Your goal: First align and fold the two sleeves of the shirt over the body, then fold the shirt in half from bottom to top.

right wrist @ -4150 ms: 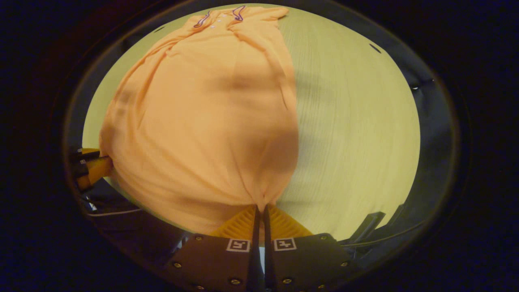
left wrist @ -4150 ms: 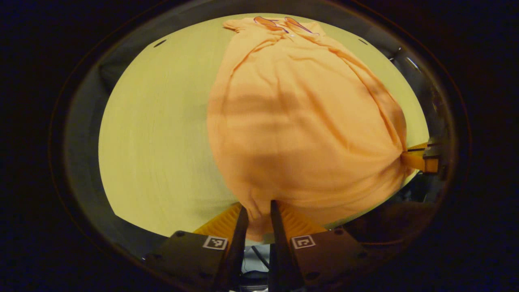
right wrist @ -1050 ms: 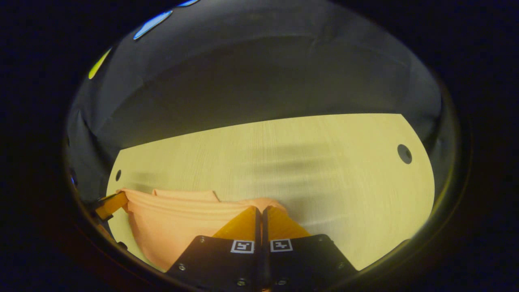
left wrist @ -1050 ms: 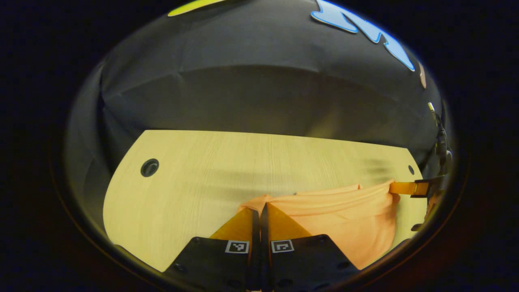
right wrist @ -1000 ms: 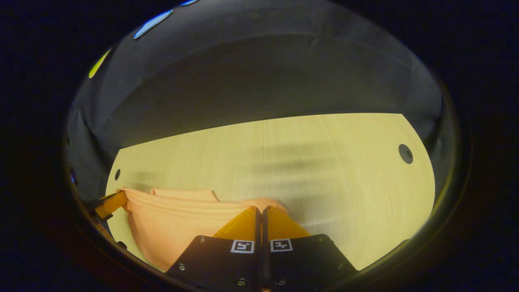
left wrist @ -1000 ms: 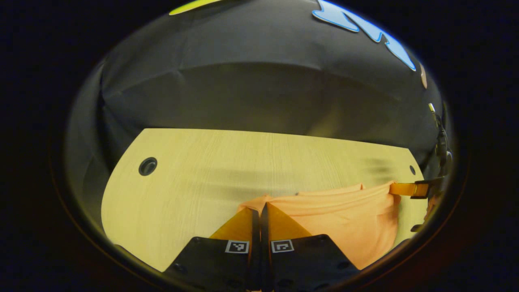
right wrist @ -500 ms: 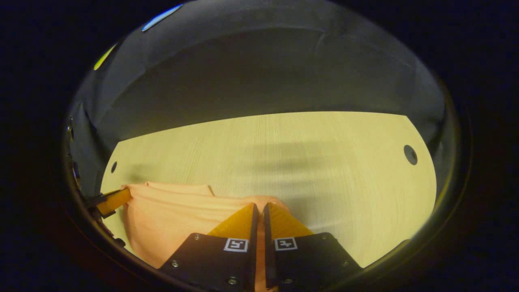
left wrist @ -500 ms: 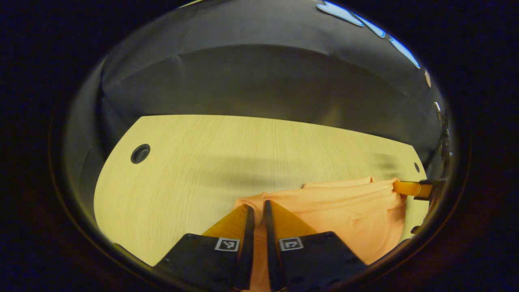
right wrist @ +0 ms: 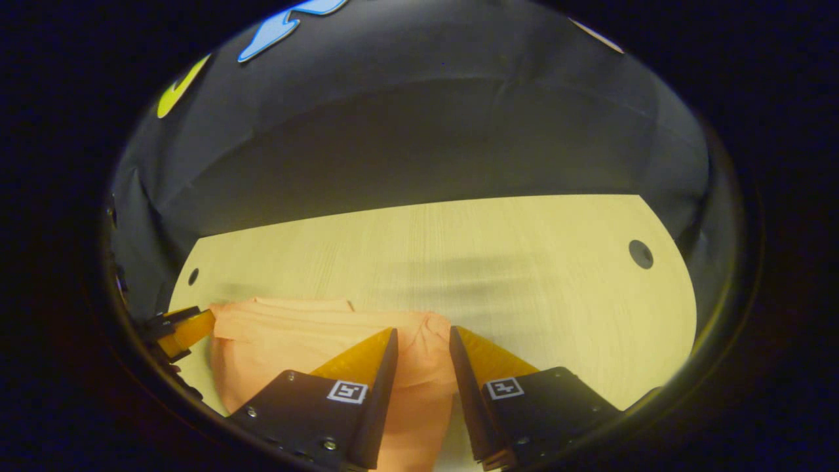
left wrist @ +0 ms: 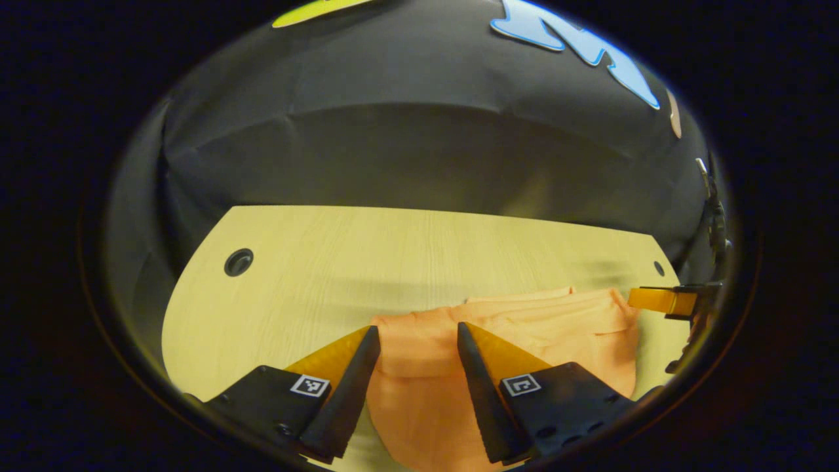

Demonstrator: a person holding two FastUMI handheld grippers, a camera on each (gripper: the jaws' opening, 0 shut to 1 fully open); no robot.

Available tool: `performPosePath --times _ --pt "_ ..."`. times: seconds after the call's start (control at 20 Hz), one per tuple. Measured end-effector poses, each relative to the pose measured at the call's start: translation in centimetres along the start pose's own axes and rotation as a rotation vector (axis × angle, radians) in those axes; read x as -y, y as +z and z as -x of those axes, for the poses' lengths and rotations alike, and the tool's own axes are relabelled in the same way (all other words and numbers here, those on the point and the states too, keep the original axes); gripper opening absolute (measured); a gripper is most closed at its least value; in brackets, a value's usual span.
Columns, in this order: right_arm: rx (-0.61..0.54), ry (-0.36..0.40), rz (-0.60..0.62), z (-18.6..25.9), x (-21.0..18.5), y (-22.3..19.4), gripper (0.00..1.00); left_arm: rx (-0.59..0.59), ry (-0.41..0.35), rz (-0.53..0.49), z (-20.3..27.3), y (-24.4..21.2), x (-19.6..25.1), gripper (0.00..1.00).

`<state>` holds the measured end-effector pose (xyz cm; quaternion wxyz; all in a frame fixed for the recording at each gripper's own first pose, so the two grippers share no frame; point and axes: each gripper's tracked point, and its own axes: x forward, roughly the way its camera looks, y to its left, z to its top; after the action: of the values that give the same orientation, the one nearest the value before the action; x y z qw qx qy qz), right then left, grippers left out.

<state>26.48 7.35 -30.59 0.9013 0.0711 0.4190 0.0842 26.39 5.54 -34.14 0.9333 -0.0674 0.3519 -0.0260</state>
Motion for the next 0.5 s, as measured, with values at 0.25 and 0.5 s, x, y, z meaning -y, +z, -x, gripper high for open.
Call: performPosePath --times 0.25,0.5 --pt "0.039 0.024 0.021 4.8 -1.8 1.4 0.51 0.069 -0.021 0.009 5.2 2.8 1.5 0.77" --pt "0.116 0.049 0.048 12.9 -4.0 3.2 0.51 0.171 -0.056 0.007 14.3 5.9 3.9 0.81"
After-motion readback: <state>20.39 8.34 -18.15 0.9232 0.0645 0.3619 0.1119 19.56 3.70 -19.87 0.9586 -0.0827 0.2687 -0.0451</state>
